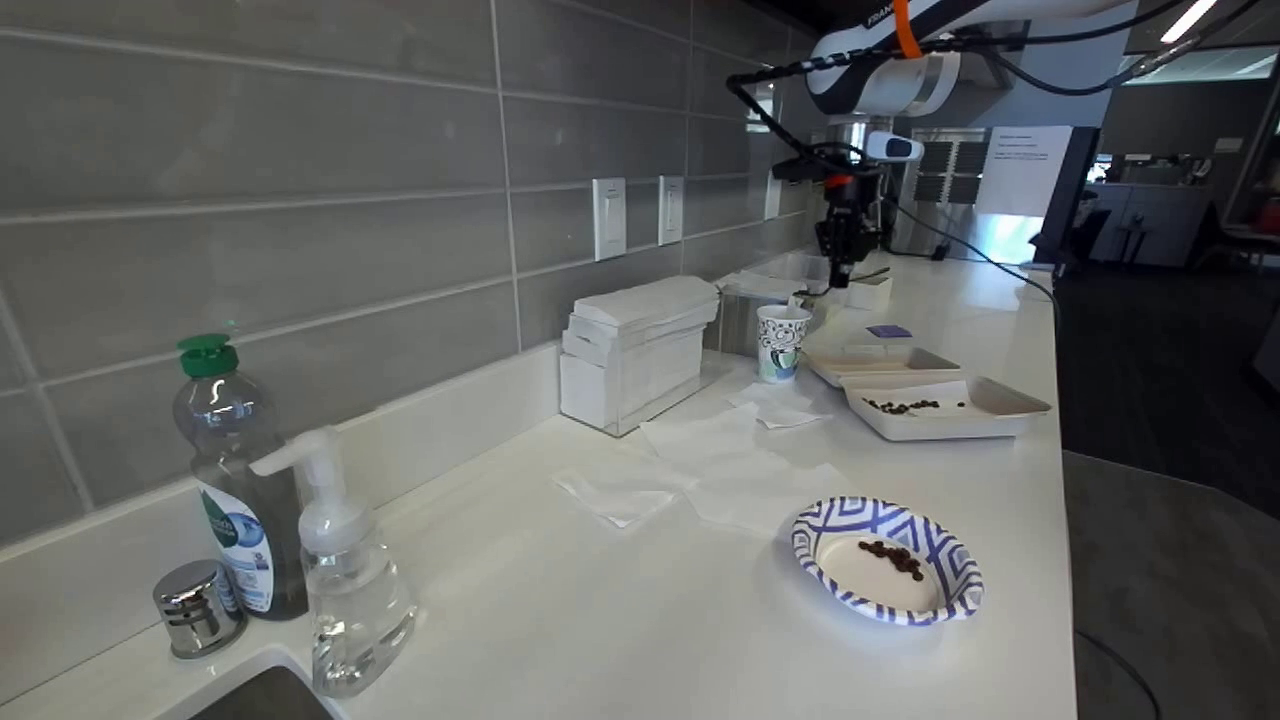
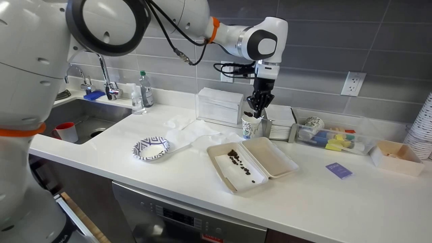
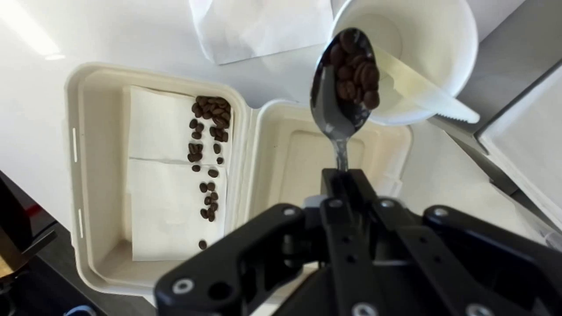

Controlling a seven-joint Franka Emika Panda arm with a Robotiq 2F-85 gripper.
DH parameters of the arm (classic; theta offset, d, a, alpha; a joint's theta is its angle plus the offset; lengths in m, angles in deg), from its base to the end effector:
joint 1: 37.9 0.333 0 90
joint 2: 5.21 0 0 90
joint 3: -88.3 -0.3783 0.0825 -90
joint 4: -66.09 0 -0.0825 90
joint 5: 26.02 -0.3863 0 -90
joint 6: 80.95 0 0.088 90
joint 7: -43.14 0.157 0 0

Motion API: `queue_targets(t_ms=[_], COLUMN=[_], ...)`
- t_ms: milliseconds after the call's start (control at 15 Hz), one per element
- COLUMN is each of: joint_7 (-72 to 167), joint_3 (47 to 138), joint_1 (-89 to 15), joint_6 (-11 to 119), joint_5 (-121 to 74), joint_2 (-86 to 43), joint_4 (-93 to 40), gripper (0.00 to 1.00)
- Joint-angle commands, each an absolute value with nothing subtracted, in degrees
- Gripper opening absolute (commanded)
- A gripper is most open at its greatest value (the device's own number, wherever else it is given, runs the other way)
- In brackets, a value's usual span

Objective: Pick up spoon and scoop some of the contents from the bowl and pour them in the cup

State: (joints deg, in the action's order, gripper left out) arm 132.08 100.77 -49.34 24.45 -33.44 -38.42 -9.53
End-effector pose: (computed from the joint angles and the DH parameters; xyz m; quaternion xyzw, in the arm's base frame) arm 0.7019 -0.2556 0.4024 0.5506 -0.8345 -0.0209 0.0106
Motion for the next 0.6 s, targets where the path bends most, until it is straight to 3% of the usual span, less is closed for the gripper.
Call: queue_targets(t_ms=[0,533], joint_7=[132.7,136.1], joint_3=[100.2,100.4], joint_1=[-50.7,-50.8], joint_6=[18.5,18.8], joint_5=[-34.9,-36.0], joint_2=[-42.9,-46.5], joint_4=[-2.2,3.4], gripper=[0.02,0.02])
